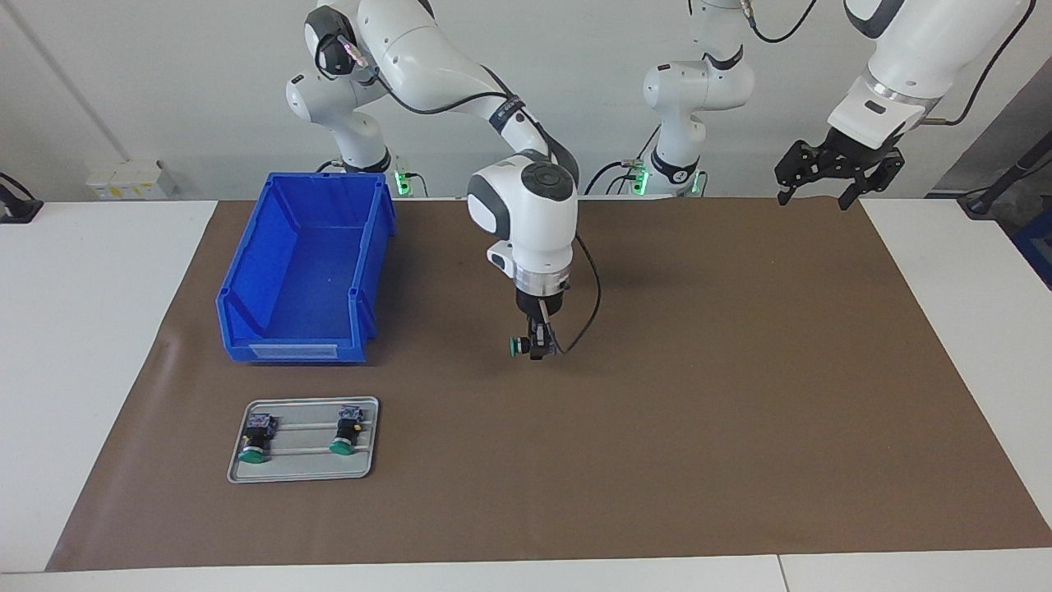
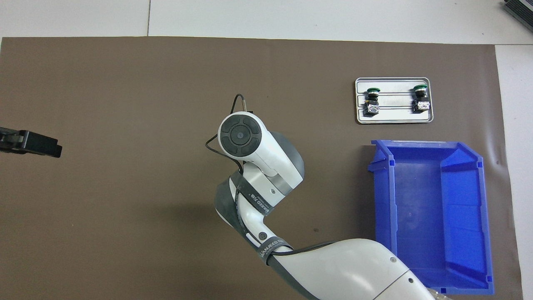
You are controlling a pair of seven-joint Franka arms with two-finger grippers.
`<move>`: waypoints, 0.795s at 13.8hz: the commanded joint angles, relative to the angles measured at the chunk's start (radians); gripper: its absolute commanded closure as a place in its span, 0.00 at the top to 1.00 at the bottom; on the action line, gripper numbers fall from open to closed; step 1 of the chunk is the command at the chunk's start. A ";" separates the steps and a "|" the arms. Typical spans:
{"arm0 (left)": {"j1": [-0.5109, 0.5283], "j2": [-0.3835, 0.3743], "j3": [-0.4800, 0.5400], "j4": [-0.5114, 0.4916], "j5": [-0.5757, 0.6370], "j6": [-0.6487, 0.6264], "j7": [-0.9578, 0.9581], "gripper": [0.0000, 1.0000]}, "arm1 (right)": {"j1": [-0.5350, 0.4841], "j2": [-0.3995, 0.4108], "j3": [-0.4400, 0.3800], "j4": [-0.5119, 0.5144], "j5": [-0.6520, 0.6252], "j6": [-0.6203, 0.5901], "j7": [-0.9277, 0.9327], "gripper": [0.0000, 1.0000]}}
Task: Place and press button with both arms
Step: 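Lift the button with the right gripper and carry it toward the table center, then lower the button onto the table and open the right gripper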
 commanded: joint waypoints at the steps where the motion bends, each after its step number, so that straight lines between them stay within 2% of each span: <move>1: 0.007 -0.011 -0.005 -0.009 0.007 -0.010 0.002 1.00 | 0.025 0.016 0.000 -0.004 -0.026 0.028 0.050 0.00; 11: 0.007 -0.011 -0.005 -0.009 0.007 -0.010 0.002 1.00 | 0.049 0.008 0.000 -0.088 -0.021 0.069 0.114 0.00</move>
